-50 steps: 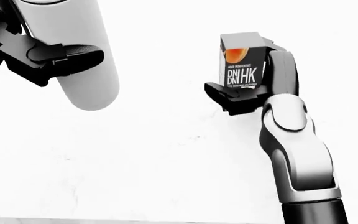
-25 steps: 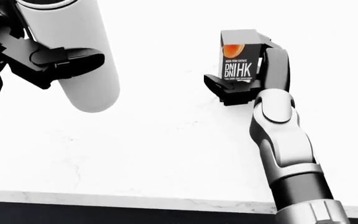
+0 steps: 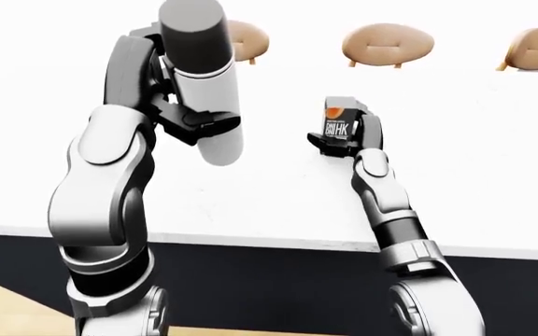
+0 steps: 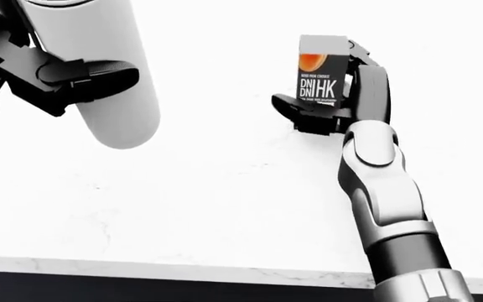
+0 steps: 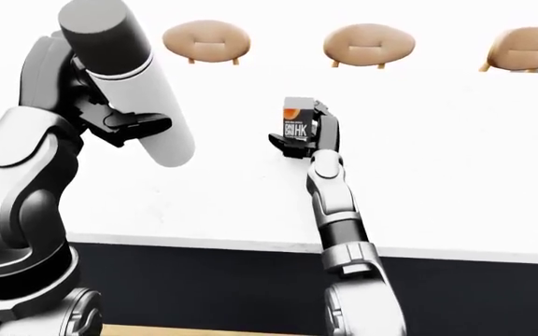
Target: Move the drinks to the dining counter.
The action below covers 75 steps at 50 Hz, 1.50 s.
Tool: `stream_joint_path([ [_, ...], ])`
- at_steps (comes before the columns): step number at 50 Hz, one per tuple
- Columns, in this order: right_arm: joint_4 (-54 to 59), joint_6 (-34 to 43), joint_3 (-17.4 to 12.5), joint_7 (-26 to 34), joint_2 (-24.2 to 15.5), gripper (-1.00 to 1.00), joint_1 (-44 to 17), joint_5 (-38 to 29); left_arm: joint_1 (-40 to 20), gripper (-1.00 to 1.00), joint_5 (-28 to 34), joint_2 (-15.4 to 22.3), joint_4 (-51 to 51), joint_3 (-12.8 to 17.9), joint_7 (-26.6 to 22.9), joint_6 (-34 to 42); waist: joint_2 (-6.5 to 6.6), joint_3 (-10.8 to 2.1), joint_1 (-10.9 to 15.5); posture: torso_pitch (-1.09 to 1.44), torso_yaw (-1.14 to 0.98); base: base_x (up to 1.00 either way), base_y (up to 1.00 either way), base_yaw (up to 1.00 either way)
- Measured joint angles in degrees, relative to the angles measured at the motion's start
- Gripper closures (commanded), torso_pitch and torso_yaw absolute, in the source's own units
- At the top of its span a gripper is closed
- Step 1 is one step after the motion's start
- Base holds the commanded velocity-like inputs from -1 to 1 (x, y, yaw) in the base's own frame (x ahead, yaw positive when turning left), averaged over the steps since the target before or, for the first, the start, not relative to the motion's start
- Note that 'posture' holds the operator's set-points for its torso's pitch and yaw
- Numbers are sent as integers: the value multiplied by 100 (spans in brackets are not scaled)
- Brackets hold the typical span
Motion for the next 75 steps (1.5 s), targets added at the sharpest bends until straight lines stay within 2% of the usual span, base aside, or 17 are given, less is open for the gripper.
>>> stream_joint_path([
  [1,-19,16,-2,-1,-4,-32,7,-7,-9,100,2,-1,-2,-4,0,8,-2,2,2,0,0,0,0,0],
  [3,-115,93,-10,-16,-10,-61,39,-17,-19,100,5,0,-24,-9,-4,22,-4,8,7,0,0,0,0,0],
  [6,-135,112,-16,-20,-23,-73,46,-24,-35,100,10,1,-27,-6,-7,36,-6,13,8,0,0,0,0,0],
  [9,-198,164,-27,-3,-44,-100,67,-21,-61,100,14,-4,-10,-16,-12,46,-7,20,13,0,0,0,0,0],
  [20,-1133,666,-123,138,-245,-100,481,74,-12,100,57,-118,226,-89,17,-127,-27,43,51,0,0,0,0,0],
  [26,-2345,1300,-364,212,-494,-100,1011,176,-83,100,157,-220,605,-114,101,-379,-20,83,64,0,0,0,0,0],
  [29,-3360,1841,-516,225,-601,-100,1301,312,-151,100,215,-321,1082,-190,158,-664,-11,94,70,0,0,0,0,0],
  [34,-4685,2296,-783,156,-665,-100,1724,586,-287,100,340,-503,1764,-363,237,-1048,-43,67,55,0,0,0,0,0],
  [38,-5296,2676,-833,77,-690,-100,1843,789,-385,100,461,-619,2458,-403,280,-1542,-46,51,23,0,0,0,0,0],
  [52,-5550,2992,-788,28,-721,-100,1767,973,-515,100,537,-700,3792,-338,495,-2658,-54,36,15,0,0,0,0,0],
  [66,-5544,2969,-777,22,-713,-100,1775,975,-560,100,517,-669,4143,-334,567,-2884,-51,44,1,0,0,0,0,0],
  [69,-5557,2986,-776,22,-715,-100,1772,977,-547,82,532,-663,4065,-350,554,-2812,-45,52,3,0,0,0,0,0],
  [75,-5560,2968,-776,23,-707,-100,1787,969,-527,62,547,-665,4013,-337,548,-2778,-46,51,7,0,0,0,0,0],
])
